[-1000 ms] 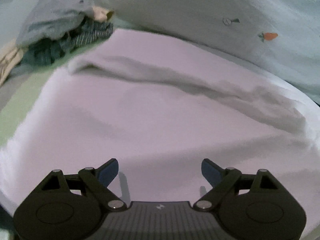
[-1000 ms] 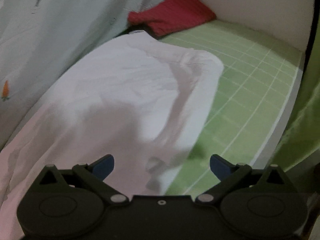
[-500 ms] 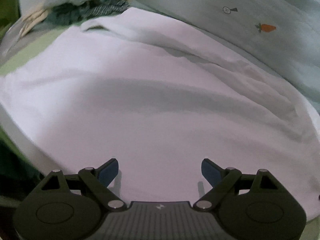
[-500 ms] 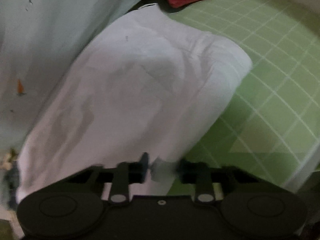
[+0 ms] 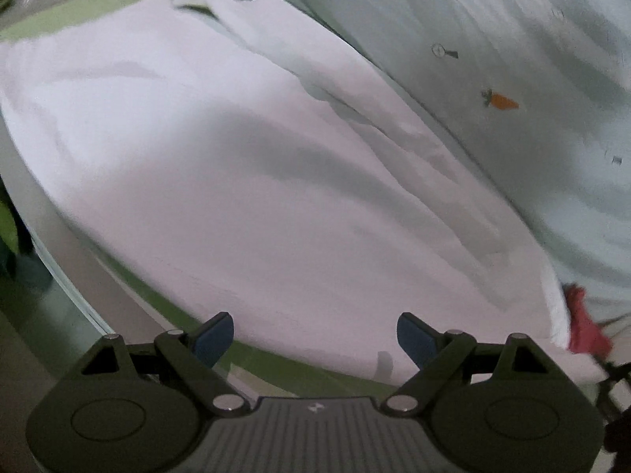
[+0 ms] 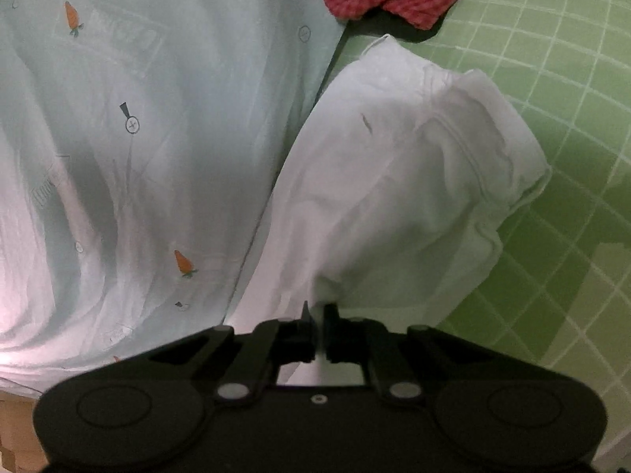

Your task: Fold clothes

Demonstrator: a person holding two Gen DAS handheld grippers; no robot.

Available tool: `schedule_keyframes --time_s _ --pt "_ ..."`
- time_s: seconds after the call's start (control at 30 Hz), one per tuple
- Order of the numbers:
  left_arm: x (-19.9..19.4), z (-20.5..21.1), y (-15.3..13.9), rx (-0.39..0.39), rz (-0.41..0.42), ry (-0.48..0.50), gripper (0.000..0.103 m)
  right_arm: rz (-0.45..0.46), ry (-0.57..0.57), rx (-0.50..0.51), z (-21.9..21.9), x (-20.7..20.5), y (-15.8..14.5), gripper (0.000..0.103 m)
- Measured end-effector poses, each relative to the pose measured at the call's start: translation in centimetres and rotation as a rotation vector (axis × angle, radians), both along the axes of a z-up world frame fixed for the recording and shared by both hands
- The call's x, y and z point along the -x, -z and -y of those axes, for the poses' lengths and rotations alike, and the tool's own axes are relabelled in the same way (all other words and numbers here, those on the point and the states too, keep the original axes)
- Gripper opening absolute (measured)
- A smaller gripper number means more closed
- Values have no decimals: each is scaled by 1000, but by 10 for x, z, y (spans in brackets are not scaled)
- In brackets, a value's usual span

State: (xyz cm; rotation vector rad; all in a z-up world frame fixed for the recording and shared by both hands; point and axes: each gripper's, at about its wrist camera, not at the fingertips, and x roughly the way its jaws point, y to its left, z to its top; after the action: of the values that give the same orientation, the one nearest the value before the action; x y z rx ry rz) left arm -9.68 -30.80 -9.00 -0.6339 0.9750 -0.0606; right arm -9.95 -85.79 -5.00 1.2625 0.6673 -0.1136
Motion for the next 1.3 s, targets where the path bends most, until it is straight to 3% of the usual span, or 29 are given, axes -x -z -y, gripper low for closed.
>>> schedule_keyframes --time_s 0.17,0.33,0.57,0.9,1.13,1.23,1.3 --pt "2 -6 17 247 -29 -90 90 4 8 -19 5 9 2 5" --pt "-6 -4 37 377 -36 -158 90 1 26 -36 10 26 6 4" --pt "-25 -22 42 307 -10 -262 89 -24 73 -36 17 49 12 4" --pt "-46 -108 33 260 45 -508 81 -65 129 -25 16 66 20 4" --pt "-51 -164 33 234 49 -574 76 -124 159 31 3 65 28 4" --pt "-58 -186 30 192 44 -576 76 -166 194 51 -8 64 35 13" --pt "-63 -204 30 194 41 -578 75 -194 217 65 -15 63 40 28"
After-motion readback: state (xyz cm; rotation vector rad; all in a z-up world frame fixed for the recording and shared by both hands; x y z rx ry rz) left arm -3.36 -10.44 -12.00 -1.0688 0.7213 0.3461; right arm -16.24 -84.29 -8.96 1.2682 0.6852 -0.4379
